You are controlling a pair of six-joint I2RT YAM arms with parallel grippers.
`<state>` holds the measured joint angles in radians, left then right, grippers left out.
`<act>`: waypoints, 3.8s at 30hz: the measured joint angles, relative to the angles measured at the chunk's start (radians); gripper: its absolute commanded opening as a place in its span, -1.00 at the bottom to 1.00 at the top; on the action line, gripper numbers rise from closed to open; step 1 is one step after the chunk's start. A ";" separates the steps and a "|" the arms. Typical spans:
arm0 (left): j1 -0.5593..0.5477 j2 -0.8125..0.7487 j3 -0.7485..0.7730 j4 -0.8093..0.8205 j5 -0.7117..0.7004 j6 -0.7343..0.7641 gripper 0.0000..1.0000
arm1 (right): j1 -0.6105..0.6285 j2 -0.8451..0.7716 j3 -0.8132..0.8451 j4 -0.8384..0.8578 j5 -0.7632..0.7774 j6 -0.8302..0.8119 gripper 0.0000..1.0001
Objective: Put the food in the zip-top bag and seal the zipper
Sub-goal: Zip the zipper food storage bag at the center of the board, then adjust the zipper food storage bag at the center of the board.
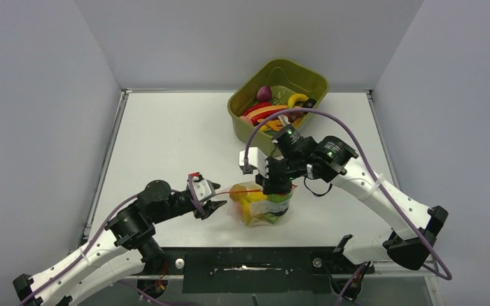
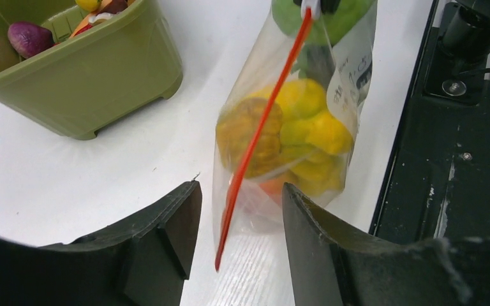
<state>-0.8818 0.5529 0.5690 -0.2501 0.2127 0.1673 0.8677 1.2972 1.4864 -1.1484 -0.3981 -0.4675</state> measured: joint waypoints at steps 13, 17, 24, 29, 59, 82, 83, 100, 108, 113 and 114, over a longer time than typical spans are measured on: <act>0.000 0.151 0.000 0.086 0.041 0.082 -0.22 | 0.090 0.092 -0.004 0.022 0.001 -0.001 -0.92; 0.000 0.177 0.000 0.098 0.074 0.098 -0.94 | 0.089 0.092 -0.006 0.041 -0.002 -0.004 -0.80; 0.003 0.207 0.000 0.104 0.128 0.114 -1.00 | 0.088 0.082 -0.031 0.093 -0.002 0.033 -0.12; 0.022 0.192 -0.010 0.121 0.138 0.089 -1.00 | 0.028 0.024 -0.043 0.159 0.037 0.166 0.03; 0.114 0.143 -0.080 0.214 0.223 -0.037 -1.00 | 0.055 -0.278 -0.300 0.124 0.090 0.368 0.04; 0.144 0.127 -0.046 0.290 0.243 -0.132 -1.00 | 0.075 -0.113 -0.084 0.066 0.267 0.161 -1.00; 0.144 0.127 -0.046 0.295 0.243 -0.136 -1.00 | 0.071 -0.086 -0.084 0.053 0.278 0.152 -1.00; 0.161 0.082 -0.024 0.238 0.214 -0.111 -1.00 | -0.069 -0.208 -0.162 0.183 0.172 0.129 -0.61; 0.169 0.081 -0.056 0.246 0.223 -0.154 -1.00 | -0.069 -0.189 -0.220 0.203 0.131 0.127 -0.03; 0.170 0.076 -0.059 0.249 0.226 -0.165 -1.00 | -0.034 -0.188 -0.213 0.251 0.116 0.138 0.14; 0.170 0.076 -0.059 0.251 0.227 -0.166 -1.00 | -0.012 -0.188 -0.213 0.267 0.116 0.141 0.14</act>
<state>-0.7120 0.6292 0.5098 0.0006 0.4393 0.0013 0.8555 1.1095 1.2736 -0.8818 -0.2817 -0.3267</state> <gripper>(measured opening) 0.018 0.561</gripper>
